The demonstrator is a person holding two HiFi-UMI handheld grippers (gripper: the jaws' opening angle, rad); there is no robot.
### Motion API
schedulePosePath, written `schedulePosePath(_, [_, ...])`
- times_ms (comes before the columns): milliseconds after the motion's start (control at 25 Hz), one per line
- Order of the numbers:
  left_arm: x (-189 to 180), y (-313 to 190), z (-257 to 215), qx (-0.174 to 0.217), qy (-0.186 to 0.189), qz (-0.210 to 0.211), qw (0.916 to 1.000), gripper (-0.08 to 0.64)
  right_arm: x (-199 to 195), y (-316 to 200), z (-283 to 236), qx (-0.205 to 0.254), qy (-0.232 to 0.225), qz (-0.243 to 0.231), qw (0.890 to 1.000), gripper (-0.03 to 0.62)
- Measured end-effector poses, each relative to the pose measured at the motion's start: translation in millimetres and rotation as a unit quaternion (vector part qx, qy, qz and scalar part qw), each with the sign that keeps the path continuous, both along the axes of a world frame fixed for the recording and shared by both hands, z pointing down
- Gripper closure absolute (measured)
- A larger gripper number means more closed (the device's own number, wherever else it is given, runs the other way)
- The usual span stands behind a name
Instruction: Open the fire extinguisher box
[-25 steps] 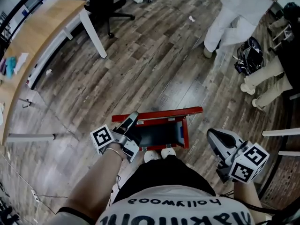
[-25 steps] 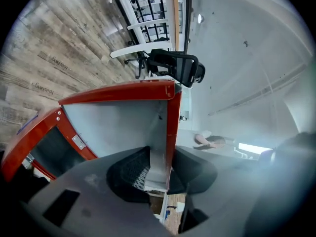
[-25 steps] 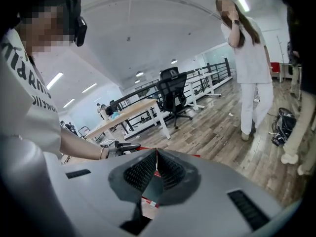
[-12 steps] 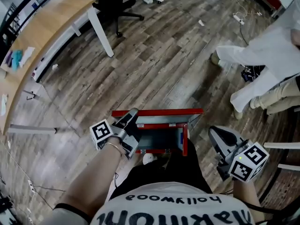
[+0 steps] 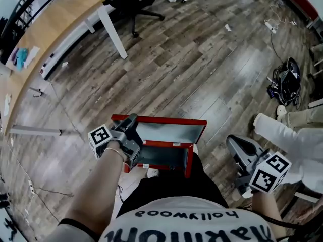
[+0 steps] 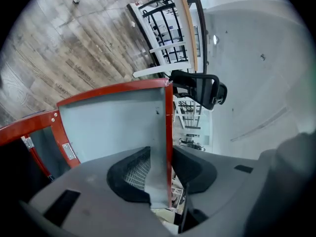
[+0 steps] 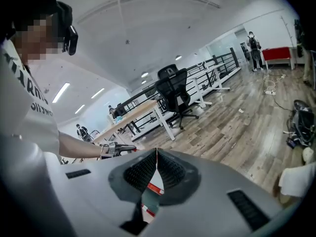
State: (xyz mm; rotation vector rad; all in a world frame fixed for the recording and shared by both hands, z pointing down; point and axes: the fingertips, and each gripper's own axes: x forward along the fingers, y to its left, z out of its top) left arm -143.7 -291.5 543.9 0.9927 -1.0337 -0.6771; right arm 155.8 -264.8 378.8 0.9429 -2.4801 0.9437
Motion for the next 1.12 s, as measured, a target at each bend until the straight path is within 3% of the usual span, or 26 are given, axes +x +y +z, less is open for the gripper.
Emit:
schedulePosePath(280, [-7.6, -29.2, 16.8, -0.057, -0.055, -0.012, 0.9968, 0.448, 24.9, -18.9, 9.3, -0.017, 0.004, 0.015, 1.0, 0.583])
schedulePosePath(440, [-9.0, -48.4, 24.4, -0.071, -0.084, -0.02, 0.9937, 0.523, 34.2, -27.0, 16.2, -0.025, 0.006, 0.019, 0.999, 0.583])
schedulePosePath(720, [-8.3, -70.5, 45.0, -0.089, -0.104, -0.032, 0.99, 0.522, 51.8, -37.5, 34.7, -0.045, 0.016, 0.02, 0.999, 0.583])
schedulePosePath(1120, [-7.2, -80.3, 62.9, -0.093, -0.105, -0.057, 0.9885, 0.518, 55.1, -58.8, 58.0, -0.069, 0.015, 0.0, 0.998, 0.583])
